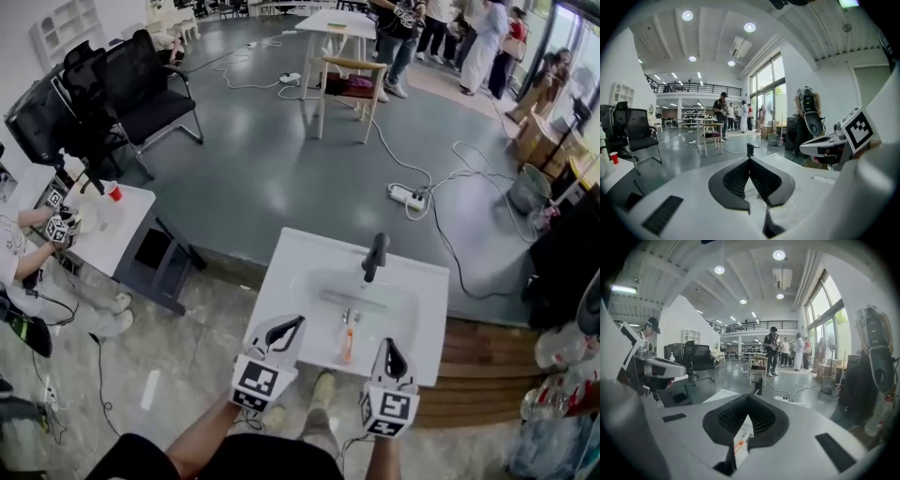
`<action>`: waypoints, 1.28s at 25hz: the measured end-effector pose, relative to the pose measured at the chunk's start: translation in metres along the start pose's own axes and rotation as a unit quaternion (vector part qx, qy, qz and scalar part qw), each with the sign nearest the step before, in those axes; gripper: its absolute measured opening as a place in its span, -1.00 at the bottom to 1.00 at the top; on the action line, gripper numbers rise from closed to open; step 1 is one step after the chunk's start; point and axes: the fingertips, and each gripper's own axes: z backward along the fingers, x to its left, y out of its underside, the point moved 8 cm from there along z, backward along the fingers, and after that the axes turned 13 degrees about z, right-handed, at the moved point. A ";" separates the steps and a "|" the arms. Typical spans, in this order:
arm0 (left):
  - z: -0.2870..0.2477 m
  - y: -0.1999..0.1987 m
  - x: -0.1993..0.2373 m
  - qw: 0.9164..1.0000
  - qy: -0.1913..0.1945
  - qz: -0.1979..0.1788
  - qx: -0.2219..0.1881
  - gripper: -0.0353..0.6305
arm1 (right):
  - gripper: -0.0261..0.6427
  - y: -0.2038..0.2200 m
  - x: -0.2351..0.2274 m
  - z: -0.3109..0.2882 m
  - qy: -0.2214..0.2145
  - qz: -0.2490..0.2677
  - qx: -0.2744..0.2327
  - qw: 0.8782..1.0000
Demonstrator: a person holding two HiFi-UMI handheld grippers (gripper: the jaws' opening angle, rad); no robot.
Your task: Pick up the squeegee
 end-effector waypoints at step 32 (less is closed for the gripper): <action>-0.069 0.089 0.060 0.989 -0.089 0.069 0.095 -0.89 | -0.44 0.129 0.041 -0.146 -0.137 -0.072 0.234 0.960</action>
